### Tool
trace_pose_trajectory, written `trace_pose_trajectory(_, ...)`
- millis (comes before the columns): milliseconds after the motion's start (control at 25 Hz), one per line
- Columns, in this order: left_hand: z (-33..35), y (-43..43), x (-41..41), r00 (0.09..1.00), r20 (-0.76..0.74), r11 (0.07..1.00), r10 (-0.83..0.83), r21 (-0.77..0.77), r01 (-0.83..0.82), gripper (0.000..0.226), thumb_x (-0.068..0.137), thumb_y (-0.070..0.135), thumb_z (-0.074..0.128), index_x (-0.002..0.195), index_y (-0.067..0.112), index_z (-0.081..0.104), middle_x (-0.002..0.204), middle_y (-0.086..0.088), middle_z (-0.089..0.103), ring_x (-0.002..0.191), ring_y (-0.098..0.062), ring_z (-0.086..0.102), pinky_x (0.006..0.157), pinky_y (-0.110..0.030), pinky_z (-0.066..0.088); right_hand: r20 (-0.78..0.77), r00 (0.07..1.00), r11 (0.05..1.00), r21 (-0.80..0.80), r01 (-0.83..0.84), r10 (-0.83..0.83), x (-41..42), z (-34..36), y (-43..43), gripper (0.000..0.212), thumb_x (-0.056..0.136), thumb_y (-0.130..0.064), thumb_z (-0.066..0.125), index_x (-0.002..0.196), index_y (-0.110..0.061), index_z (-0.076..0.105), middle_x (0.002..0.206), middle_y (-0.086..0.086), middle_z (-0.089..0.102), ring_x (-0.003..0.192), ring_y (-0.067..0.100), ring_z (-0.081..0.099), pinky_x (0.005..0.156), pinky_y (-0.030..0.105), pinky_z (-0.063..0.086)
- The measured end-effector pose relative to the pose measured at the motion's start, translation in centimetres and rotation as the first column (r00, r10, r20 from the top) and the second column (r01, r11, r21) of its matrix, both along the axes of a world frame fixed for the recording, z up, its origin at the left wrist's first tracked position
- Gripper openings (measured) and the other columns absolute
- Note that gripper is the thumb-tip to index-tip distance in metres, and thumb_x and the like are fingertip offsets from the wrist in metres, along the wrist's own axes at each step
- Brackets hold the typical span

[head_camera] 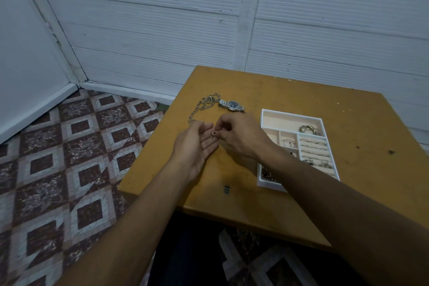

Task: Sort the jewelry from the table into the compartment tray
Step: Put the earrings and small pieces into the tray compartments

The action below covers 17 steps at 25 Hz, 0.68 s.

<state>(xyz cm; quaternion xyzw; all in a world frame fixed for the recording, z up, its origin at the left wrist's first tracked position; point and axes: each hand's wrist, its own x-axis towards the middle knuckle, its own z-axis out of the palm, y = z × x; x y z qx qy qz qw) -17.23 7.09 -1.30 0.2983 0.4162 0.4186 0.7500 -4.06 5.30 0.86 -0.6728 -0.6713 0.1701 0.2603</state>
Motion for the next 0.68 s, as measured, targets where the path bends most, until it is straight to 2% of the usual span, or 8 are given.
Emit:
trace_pose_trajectory(160,0.0,-0.5,0.8,0.996,0.07,0.996,-0.057,-0.065,0.062,0.039,0.1,0.026,0.04,0.124,-0.002,0.054,0.12,-0.02,0.064,0.11,-0.029,0.063,0.1,-0.04,0.048,0.008,1.0,1.0,0.012,0.025,-0.025,1.3,0.7,-0.9,0.004,0.083,-0.012,0.071,0.085,-0.015,0.071,0.075,-0.003,0.064,0.068,0.004,0.056,0.055,0.007,0.039)
trace_pose_trajectory(280,0.0,-0.9,1.6,0.989,0.109,0.989,-0.096,-0.103,0.108,0.039,0.1,0.026,0.04,0.123,-0.002,0.054,0.118,-0.02,0.065,0.106,-0.028,0.065,0.088,-0.037,0.054,0.01,0.999,0.999,0.013,0.048,-0.048,2.6,1.4,-1.9,0.003,0.082,-0.011,0.072,0.085,-0.013,0.072,0.074,-0.003,0.064,0.07,0.009,0.06,0.064,0.019,0.045)
trace_pose_trajectory(360,0.1,-1.1,2.3,0.986,0.109,0.985,-0.124,-0.109,0.136,0.039,0.1,0.027,0.04,0.123,-0.001,0.055,0.117,-0.019,0.066,0.105,-0.028,0.065,0.087,-0.036,0.054,0.005,0.998,0.998,-0.009,0.061,-0.061,3.4,2.0,-2.5,0.003,0.082,-0.012,0.073,0.085,-0.013,0.072,0.072,-0.005,0.062,0.072,0.01,0.059,0.066,0.021,0.043)
trace_pose_trajectory(560,0.6,-1.9,4.5,0.978,0.084,0.975,-0.191,-0.102,0.199,0.037,0.099,0.03,0.041,0.118,0.002,0.059,0.11,-0.016,0.068,0.102,-0.027,0.066,0.091,-0.037,0.052,-0.021,0.992,0.992,-0.027,0.12,-0.121,5.5,3.7,-3.8,0.006,0.083,-0.015,0.073,0.089,-0.014,0.073,0.08,-0.007,0.062,0.075,0.006,0.056,0.062,0.013,0.04)
trace_pose_trajectory(680,0.8,-2.3,5.4,0.97,0.099,0.967,-0.222,-0.101,0.232,0.036,0.098,0.03,0.043,0.112,0.002,0.06,0.103,-0.015,0.07,0.098,-0.027,0.068,0.087,-0.036,0.054,-0.029,0.991,0.992,-0.024,0.126,-0.127,6.3,4.6,-4.2,0.003,0.083,-0.016,0.072,0.085,-0.017,0.072,0.073,-0.013,0.06,0.07,0.001,0.054,0.059,0.009,0.038)
